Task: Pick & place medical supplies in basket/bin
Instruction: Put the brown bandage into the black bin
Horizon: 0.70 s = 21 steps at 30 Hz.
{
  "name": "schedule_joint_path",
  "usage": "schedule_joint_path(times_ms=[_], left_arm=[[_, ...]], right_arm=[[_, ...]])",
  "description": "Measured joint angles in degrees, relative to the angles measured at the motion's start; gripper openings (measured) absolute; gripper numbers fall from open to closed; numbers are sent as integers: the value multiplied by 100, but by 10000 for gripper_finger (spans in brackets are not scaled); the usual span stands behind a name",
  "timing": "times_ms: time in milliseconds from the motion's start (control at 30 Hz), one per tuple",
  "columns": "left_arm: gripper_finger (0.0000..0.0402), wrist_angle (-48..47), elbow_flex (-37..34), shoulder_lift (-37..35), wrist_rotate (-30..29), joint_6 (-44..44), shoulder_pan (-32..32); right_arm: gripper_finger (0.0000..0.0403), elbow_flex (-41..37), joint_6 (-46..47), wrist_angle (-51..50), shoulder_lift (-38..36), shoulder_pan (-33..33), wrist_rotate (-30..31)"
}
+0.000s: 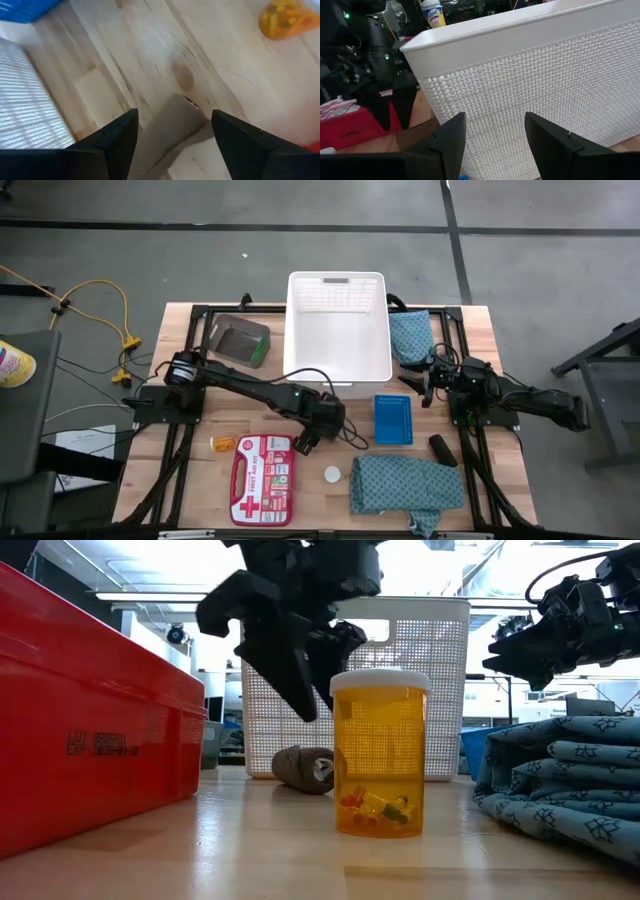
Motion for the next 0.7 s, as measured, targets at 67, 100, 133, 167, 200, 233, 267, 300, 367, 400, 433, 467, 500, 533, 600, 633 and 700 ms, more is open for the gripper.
schedule_joint_path(times_ms=[67, 100, 133, 167, 200, 233, 267, 300, 367, 400, 433, 467, 500, 533, 600, 633, 700], left_arm=[[243, -279, 260, 181, 161, -74, 31], [243, -347, 377, 270, 237, -93, 48], [243, -377, 477, 347, 314, -110, 76], [243, -441, 557, 420, 342, -113, 95], [243, -509, 610, 486, 358, -113, 113], [243, -539, 651, 529, 371, -116, 127], [243, -548, 668, 562, 370, -117, 136], [243, -554, 672, 586, 374, -111, 143], [243, -556, 675, 593, 391, -63, 144], [243, -563, 675, 593, 410, -55, 139], [243, -567, 675, 593, 418, -54, 134], [243, -580, 678, 593, 420, -63, 132], [243, -602, 678, 593, 424, -94, 130], [243, -641, 678, 593, 429, -127, 130], [243, -705, 678, 593, 428, -184, 124], [243, -721, 678, 593, 426, -229, 120], [243, -732, 678, 593, 424, -237, 108]], right_arm=[[192, 1, 0, -4, 1, 0, -1], [192, 1, 0, -1, 2, 0, 0], [192, 1, 0, 4, 2, 1, -2], [192, 2, 0, 4, 2, 0, -1], [192, 0, 0, 5, 2, 0, 0], [192, 1, 0, 9, 2, 2, -3], [192, 0, 0, 9, 2, 2, -2], [192, 1, 0, 9, 2, 0, -2], [192, 1, 0, 10, 2, 2, -2], [192, 1, 0, 10, 2, 1, -3], [192, 0, 0, 11, 2, 0, -2], [192, 0, 0, 11, 2, 1, -2], [192, 2, 0, 13, 2, 2, -4], [192, 1, 0, 13, 2, 0, -2], [192, 0, 0, 13, 2, 2, -2], [192, 0, 0, 13, 2, 1, -2], [192, 0, 0, 15, 2, 2, -2]])
